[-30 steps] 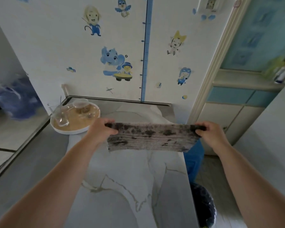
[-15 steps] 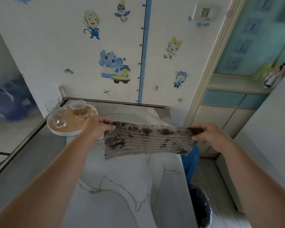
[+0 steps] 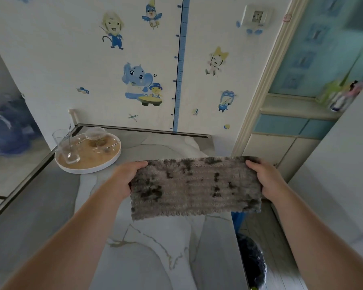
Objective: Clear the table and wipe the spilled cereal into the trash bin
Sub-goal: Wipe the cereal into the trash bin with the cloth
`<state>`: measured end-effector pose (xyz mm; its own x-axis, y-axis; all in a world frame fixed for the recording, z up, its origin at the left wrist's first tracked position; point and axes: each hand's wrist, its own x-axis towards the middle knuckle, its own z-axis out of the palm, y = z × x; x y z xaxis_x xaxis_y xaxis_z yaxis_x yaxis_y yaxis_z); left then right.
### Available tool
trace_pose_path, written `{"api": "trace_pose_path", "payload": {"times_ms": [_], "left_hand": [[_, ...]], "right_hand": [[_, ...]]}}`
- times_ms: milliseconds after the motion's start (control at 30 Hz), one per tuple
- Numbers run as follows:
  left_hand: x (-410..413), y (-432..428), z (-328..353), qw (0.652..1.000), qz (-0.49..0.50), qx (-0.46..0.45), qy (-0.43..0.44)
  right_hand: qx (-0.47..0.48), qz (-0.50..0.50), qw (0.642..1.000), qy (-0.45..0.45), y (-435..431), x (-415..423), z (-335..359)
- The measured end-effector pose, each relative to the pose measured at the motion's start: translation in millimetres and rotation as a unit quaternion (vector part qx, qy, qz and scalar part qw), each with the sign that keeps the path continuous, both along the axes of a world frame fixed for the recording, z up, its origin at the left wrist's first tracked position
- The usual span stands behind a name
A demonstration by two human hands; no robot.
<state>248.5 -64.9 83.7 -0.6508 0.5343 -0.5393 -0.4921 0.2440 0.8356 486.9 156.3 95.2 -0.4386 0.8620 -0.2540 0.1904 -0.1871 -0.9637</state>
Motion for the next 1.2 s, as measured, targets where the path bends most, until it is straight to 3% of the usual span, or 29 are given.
{"api": "trace_pose_path", "payload": {"times_ms": [233,400,633,833,1000,1100,1200], "left_hand": [[13,8,-12,0.999,0.036,0.022,-0.014],[47,34,-9,0.999,-0.015,0.047,0.024],[81,63,6,0.991,-0.091,0.069,0.07],[78,59,13,0.989,-0.1,0.05,0.093],[75,56,5,0.968,-0.141,0.019,0.205],[59,49,-7,0.965,-0.092,0.024,0.245],[44,42,-20,0.973,-0.068,0.019,0.219]], "right_hand": [[0.024,-0.021,0.996,-0.086,-3,-14,-18],[0.096,0.017,0.985,-0.145,-31,-45,-20],[0.188,0.14,0.962,-0.137,-82,-66,-13],[0.149,0.158,0.973,-0.071,-83,-53,-16],[0.231,0.119,0.96,-0.101,-86,-57,-20],[0.118,0.072,0.99,-0.017,-80,-61,-15],[-0.033,0.046,0.996,0.064,-70,-58,-13]]}}
